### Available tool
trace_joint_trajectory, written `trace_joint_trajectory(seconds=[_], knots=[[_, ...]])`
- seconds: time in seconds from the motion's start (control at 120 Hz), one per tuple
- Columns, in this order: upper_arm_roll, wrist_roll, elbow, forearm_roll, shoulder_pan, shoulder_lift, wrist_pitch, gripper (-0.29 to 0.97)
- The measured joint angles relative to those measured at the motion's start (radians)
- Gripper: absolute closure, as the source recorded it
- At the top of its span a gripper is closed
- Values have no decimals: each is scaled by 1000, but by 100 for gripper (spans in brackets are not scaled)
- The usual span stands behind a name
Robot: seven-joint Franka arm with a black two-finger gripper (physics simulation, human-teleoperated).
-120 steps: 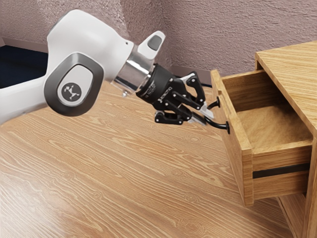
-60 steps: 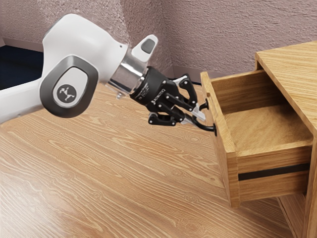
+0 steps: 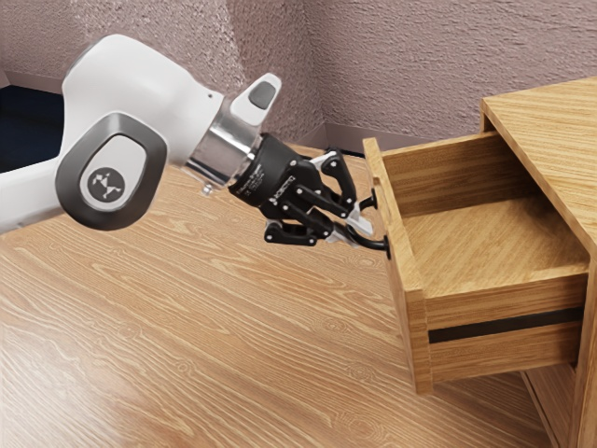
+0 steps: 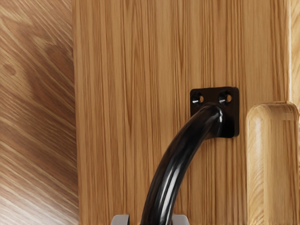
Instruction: Pull the drawer handle with one arm to open the drawer
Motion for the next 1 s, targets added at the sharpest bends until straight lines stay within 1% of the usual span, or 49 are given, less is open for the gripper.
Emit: trace_joint_trajectory(seconds=[0.383, 0.667, 0.933, 1.0], knots=[[-76, 2, -44, -5, 101, -21, -1, 66], [-117, 1, -64, -5, 150, -38, -5, 66], [-124, -2, -82, -3, 158, -46, -8, 66], [-146, -1, -90, -4, 186, -49, -8, 66]])
